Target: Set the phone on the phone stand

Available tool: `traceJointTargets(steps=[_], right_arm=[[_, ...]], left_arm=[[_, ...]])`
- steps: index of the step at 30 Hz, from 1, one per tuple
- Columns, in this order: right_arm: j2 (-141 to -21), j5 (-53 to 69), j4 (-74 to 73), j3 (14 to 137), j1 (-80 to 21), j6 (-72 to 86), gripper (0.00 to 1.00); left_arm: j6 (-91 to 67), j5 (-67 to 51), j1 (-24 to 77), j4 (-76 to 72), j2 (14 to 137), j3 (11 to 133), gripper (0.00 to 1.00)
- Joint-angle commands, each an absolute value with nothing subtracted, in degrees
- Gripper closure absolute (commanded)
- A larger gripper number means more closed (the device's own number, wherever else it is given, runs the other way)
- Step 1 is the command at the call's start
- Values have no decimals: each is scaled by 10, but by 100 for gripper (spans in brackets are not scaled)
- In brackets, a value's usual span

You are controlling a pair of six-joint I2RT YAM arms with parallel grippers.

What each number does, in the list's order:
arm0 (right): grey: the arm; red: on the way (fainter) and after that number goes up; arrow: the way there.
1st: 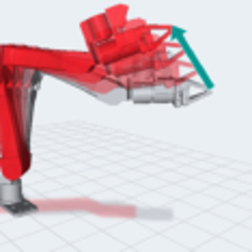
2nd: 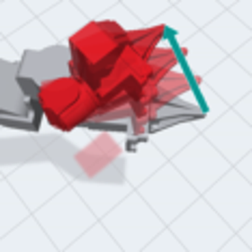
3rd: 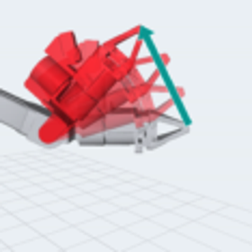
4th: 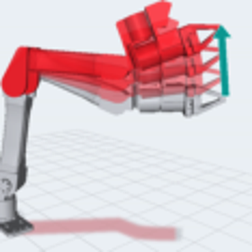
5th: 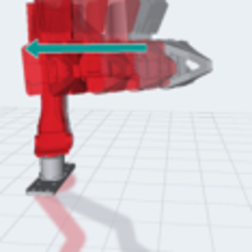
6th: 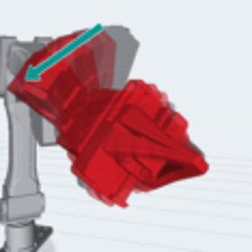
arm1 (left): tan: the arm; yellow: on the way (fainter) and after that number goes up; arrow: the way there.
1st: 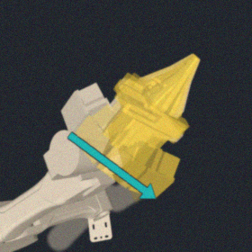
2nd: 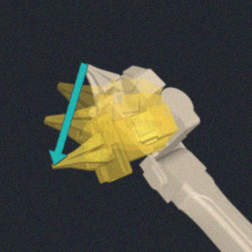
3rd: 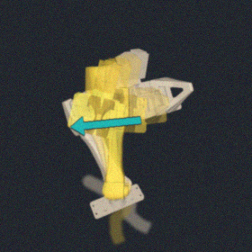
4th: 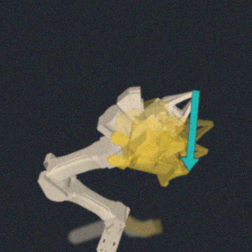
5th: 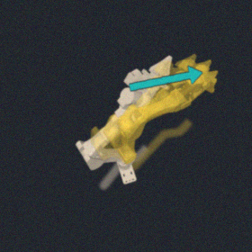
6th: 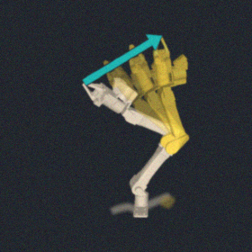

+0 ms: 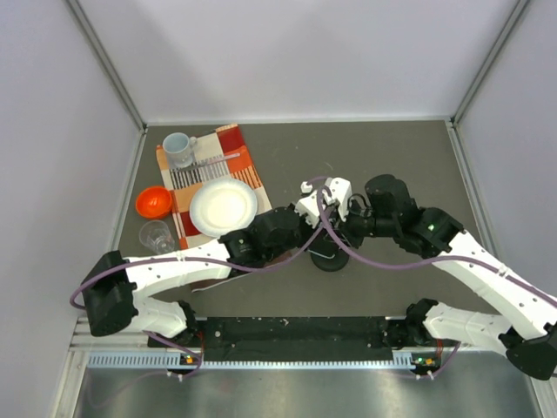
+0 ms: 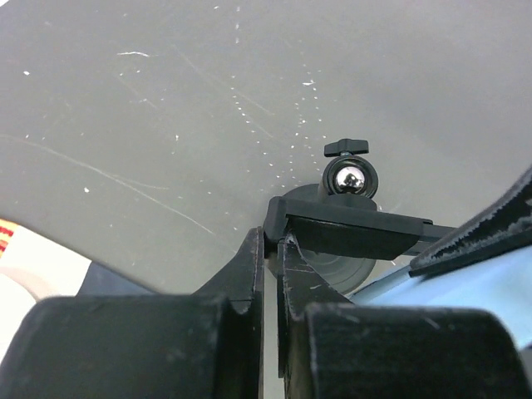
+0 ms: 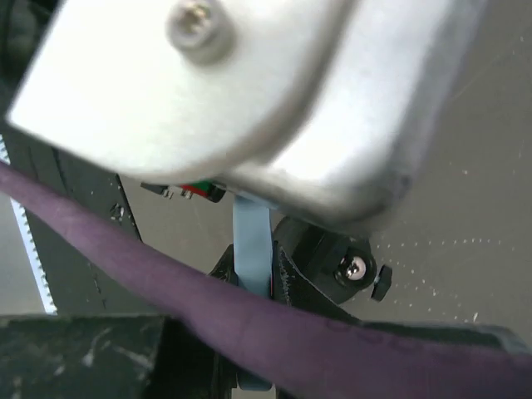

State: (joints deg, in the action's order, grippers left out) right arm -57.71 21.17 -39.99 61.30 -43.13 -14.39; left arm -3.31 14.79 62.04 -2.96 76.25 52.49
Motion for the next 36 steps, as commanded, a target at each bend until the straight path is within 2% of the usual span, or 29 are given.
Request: traceJointTargets(steps=[1, 8, 14, 24, 27, 36], right_arm=[[-585, 41, -586, 621, -452, 81, 100], [-569, -189, -692, 664, -494, 208, 100], [-602, -314, -803, 687, -544, 329, 100], [-726, -417, -876, 792, -561, 359, 100], [-723, -428, -868, 792, -561, 353, 100], [-733, -356, -763, 752, -527, 261, 100]], left_arm=[[6, 380, 606, -127, 748, 545, 100], [-29, 453, 606, -113, 760, 549, 100], [-27, 488, 606, -92, 768, 568, 100], [-46, 410, 634, 10, 765, 619, 100], [-81, 382, 642, 51, 757, 625, 100], [-174, 378, 642, 123, 740, 612, 100]])
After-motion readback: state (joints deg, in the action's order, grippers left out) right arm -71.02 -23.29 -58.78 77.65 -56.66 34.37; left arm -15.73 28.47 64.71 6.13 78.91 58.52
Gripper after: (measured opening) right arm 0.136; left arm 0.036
